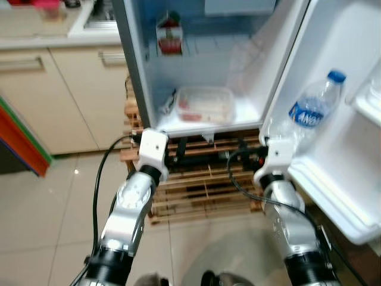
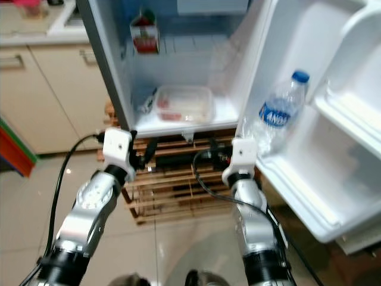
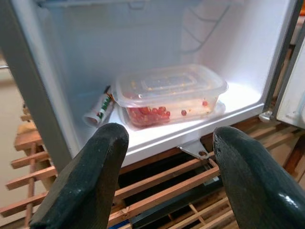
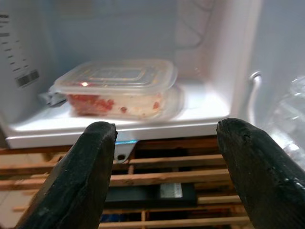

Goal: Restocking fridge

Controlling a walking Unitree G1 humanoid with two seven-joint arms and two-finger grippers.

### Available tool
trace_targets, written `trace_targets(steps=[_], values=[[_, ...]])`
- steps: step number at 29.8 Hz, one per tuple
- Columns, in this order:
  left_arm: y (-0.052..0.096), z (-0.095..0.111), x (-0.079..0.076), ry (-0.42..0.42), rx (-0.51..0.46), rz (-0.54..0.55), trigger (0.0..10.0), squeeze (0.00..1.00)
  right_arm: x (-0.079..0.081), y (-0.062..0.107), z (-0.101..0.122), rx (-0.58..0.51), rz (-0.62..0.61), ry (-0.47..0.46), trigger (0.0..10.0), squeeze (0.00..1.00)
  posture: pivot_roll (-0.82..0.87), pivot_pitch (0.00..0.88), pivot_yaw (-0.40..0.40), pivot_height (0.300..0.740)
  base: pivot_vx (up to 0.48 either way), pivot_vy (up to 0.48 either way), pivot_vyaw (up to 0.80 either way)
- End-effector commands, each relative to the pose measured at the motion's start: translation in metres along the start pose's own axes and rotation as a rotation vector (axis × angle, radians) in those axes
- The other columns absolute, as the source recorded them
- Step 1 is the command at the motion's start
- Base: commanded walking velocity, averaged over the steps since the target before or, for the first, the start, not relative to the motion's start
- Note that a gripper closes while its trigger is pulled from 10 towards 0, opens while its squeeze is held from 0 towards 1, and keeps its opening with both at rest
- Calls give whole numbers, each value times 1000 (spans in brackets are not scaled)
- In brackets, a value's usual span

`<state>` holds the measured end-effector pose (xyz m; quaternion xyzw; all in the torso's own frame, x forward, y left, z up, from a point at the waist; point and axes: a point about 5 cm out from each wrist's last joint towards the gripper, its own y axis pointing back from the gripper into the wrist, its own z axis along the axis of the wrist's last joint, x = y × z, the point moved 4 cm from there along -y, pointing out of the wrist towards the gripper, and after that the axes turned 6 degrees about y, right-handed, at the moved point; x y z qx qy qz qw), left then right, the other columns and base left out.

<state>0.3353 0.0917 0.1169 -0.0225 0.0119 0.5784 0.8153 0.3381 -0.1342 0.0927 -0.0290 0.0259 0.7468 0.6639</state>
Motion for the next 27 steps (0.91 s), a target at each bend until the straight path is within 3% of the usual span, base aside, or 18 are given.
trace_targets(steps=[1, 9, 19, 27], values=[[1, 0, 2, -11, -7, 14, 10000, 0, 4, -1, 5, -10, 19, 5, 10000, 0, -35, 51, 15, 740, 405, 255, 0], [1, 0, 3, 18, -15, 32, 10000, 0, 7, -4, 2, 23, 49, -34, 10000, 0, -34, 55, 12, 740, 406, 256, 0], [-1, 1, 1, -6, -11, 18, 10000, 0, 10, -9, 2, 34, 72, -32, 10000, 0, -33, 58, 9, 740, 469, 0, 0], [-3, 7, -1, -23, -23, 4, 10000, 0, 1, -21, -11, 88, -1, -67, 10000, 0, -19, 68, 10, 740, 0, 0, 0]])
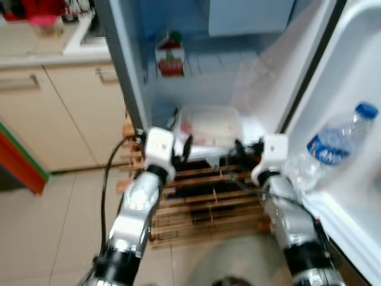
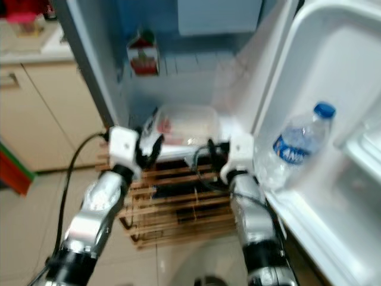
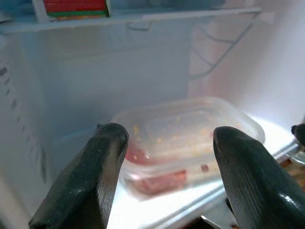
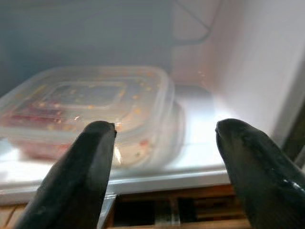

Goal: Restocking fridge

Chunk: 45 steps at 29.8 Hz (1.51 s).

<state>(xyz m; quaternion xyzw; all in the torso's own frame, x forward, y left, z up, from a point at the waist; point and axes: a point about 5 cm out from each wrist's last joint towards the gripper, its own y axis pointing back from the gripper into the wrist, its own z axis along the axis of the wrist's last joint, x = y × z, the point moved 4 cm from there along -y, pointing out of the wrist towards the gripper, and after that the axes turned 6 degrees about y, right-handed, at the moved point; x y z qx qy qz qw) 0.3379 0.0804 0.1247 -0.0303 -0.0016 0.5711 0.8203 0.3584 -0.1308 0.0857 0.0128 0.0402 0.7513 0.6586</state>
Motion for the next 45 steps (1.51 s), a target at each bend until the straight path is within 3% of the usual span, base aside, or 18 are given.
trace_targets(steps=[1, 15, 27, 34, 36, 41, 42, 45], values=[[4, 0, 9, -11, 6, 23, 10000, 0, -2, -1, -5, 20, -25, -34, 10000, 0, -18, 69, 10, 740, 0, 0, 0], [12, 4, 14, -14, 2, 30, 10000, 0, 2, -7, -26, 111, -37, -137, 10000, 0, 15, 96, 25, 740, 0, 0, 0], [43, 15, 28, -48, 2, 45, 10000, 0, 12, -29, -16, 102, -9, -127, 10000, 0, 123, 182, 58, 740, 0, 0, 0], [59, 19, 32, -59, 26, 55, 10000, 0, 7, -35, -15, 96, -29, -54, 10000, 0, 165, 231, 84, 740, 0, 0, 0], [66, 21, 33, -58, 39, 57, 10000, 0, 0, -38, -12, 94, -46, 23, 10000, 0, 174, 242, 90, 740, 0, 0, 0], [70, 22, 32, -59, 51, 57, 10000, 0, -8, -41, -6, 85, -67, 106, 10000, 0, 187, 253, 96, 740, 0, 0, 0], [71, 23, 33, -57, 55, 59, 10000, 0, -15, -43, -1, 74, -85, 173, 10000, 0, 191, 258, 97, 740, 0, 0, 0], [72, 23, 33, -56, 61, 61, 10000, 0, -25, -45, 5, 65, -119, 221, 10000, 0, 193, 256, 96, 740, 0, 0, 0]])
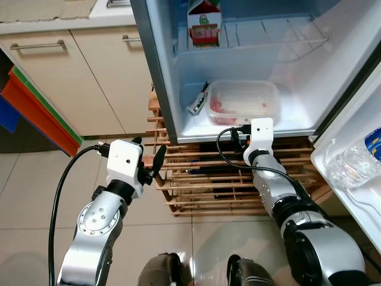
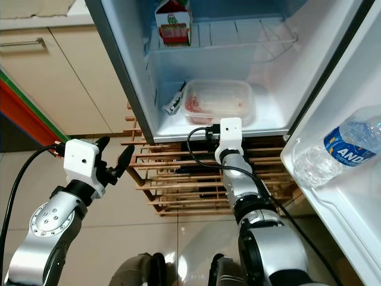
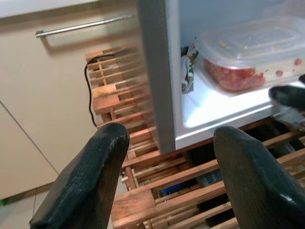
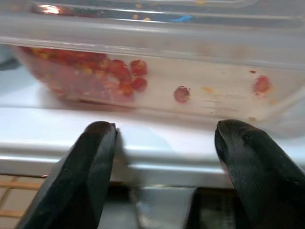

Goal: Restocking fridge

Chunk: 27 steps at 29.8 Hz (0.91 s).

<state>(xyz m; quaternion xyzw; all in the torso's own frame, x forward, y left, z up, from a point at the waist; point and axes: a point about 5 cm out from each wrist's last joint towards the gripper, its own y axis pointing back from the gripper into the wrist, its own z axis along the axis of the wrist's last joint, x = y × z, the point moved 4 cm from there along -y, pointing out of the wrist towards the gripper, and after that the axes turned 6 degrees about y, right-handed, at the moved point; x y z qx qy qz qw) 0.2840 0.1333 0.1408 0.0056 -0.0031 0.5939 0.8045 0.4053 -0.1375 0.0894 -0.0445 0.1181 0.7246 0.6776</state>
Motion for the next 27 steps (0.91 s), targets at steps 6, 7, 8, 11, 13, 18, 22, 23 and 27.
trace_targets(steps=[6, 7, 8, 11, 13, 18, 22, 23, 27], values=[[3, 3, 2, -6, 11, 5, 10000, 0, -31, -6, 13, -22, -107, 54, 10000, 0, 186, 248, 93, 740, 0, 0, 0], [2, 3, 1, -3, 12, 3, 10000, 0, -34, -8, 19, -41, -112, 55, 10000, 0, 177, 243, 90, 740, 0, 0, 0], [2, 3, 1, -3, 12, 3, 10000, 0, -34, -8, 19, -41, -112, 55, 10000, 0, 177, 243, 90, 740, 0, 0, 0], [-2, 2, -1, 6, 11, 1, 10000, 0, -34, -9, 22, -48, -111, 45, 10000, 0, 162, 236, 84, 740, 0, 0, 0], [-5, 1, -4, 13, 11, -5, 10000, 0, -33, -9, 21, -43, -105, 41, 10000, 0, 154, 229, 79, 740, 0, 0, 0], [-12, -3, -5, 11, 17, -7, 10000, 0, -23, -9, 21, -45, -61, -15, 10000, 0, 130, 197, 55, 740, 0, 0, 0], [-25, -8, -8, -1, 28, -3, 10000, 0, -12, -7, 17, -49, -13, -109, 10000, 0, 97, 149, 30, 740, 0, 0, 0], [-29, -9, -9, 2, 27, -3, 10000, 0, -9, -5, 16, -56, -2, -154, 10000, 0, 79, 132, 23, 740, 0, 0, 0], [-44, -10, -13, 14, 19, -5, 10000, 0, -5, 2, 10, -79, 27, -250, 10000, 0, 21, 88, 9, 740, 0, 0, 0]])
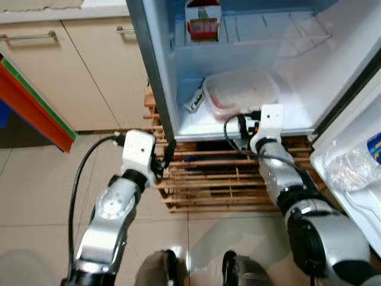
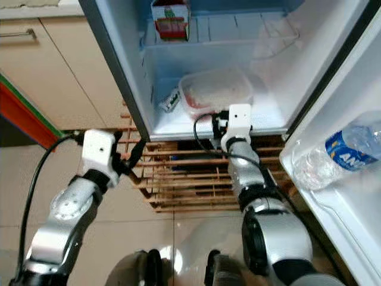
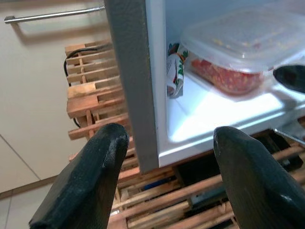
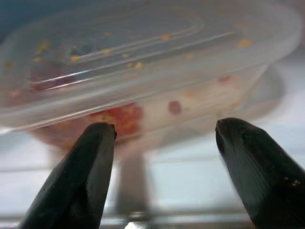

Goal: Restocking fridge

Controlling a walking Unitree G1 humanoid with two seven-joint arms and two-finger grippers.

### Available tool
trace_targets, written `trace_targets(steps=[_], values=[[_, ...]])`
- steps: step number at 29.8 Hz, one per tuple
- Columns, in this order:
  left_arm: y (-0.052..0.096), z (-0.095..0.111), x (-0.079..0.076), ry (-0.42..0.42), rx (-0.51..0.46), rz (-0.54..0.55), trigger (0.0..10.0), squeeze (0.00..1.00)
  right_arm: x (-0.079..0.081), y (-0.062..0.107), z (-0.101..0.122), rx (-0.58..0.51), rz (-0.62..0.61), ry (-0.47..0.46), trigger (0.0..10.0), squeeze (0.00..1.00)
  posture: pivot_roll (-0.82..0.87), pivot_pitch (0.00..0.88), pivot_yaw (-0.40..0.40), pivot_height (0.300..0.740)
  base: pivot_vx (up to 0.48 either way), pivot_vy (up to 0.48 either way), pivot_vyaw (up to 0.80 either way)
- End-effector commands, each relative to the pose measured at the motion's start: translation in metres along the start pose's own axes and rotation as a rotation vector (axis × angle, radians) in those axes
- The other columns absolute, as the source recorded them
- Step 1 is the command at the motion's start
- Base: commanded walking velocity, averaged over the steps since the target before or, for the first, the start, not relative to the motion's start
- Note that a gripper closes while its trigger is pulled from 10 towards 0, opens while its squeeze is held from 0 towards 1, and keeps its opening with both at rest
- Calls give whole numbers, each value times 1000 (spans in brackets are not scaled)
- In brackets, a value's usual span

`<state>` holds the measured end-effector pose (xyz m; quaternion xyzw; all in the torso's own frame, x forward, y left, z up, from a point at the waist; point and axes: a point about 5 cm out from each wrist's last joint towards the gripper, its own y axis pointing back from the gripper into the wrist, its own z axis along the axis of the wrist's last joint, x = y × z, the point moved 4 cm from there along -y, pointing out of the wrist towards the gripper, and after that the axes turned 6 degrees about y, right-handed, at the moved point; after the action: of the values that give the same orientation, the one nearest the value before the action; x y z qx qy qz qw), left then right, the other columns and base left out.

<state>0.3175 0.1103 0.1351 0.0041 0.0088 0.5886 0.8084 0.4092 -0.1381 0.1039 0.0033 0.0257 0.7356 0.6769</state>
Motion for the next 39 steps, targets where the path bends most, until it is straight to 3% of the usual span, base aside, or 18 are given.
trace_targets(steps=[1, 3, 5, 7, 8, 9, 10, 15, 17, 20, 23, 26, 31, 37, 39], values=[[-5, -5, -1, -7, 7, 9, 10000, 0, -1, 5, -4, -7, 7, -55, 10000, 0, 21, 88, 9, 740, 0, 0, 0], [-13, -4, -3, 6, -3, 6, 10000, 0, 2, 13, -5, -33, 45, -66, 10000, 0, 8, 79, 6, 740, 0, 0, 0], [-20, -2, -5, 7, -13, 0, 10000, 0, -6, 36, -8, -67, 82, -76, 10000, 0, -24, 60, 3, 740, 0, 0, 0], [-21, -2, -5, 6, -16, 0, 10000, 0, -9, 44, -8, -75, 93, -71, 10000, 0, -24, 60, 3, 740, 0, 0, 0], [-20, -2, -5, 17, -16, 2, 10000, 0, -16, 58, -11, -80, 92, -58, 10000, 0, -42, 55, 4, 740, 0, 0, 0], [-17, -6, -2, 38, -8, 9, 10000, 0, -29, 92, -23, -68, 96, -17, 10000, 0, -69, 52, 11, 740, 0, 0, 0], [-16, -7, -1, 46, -5, 11, 10000, 0, -32, 102, -26, -61, 94, -3, 10000, 0, -69, 52, 11, 740, 0, 0, 0], [-12, -9, 2, 55, -6, 4, 10000, 0, -39, 124, -33, -53, 73, 18, 10000, 0, -81, 47, 17, 740, 0, 0, 0], [-1, -2, 0, 63, -48, -42, 10000, 0, -39, 141, -35, -60, 74, 53, 10000, 0, -74, 39, 22, 740, 0, 0, 0], [19, -2, -8, 21, -76, -124, 10000, 0, -34, 153, -33, -69, 92, 59, 10000, 0, -64, 25, 24, 740, 0, 0, 0], [31, -11, -6, 30, -50, -117, 10000, 0, -35, 155, -33, -49, 70, 30, 10000, 0, -59, 15, 5, 740, 0, 0, 0], [32, -19, 4, 101, -28, -18, 10000, 0, -40, 146, -42, -26, 39, 36, 10000, 0, -56, 16, 9, 740, 0, 0, 0], [19, -19, 8, 106, -29, 44, 10000, 0, -34, 132, -49, -5, 48, -2, 10000, 0, -46, 4, 7, 740, 0, 0, 0], [11, -19, 11, 45, -12, 48, 10000, 0, -30, 118, -52, 28, 52, -7, 10000, 0, -48, 9, 20, 740, 0, 0, 0], [11, -19, 12, 60, -14, 46, 10000, 0, -27, 114, -49, 20, 54, -16, 10000, 0, -54, 11, 27, 740, 0, 0, 0]])
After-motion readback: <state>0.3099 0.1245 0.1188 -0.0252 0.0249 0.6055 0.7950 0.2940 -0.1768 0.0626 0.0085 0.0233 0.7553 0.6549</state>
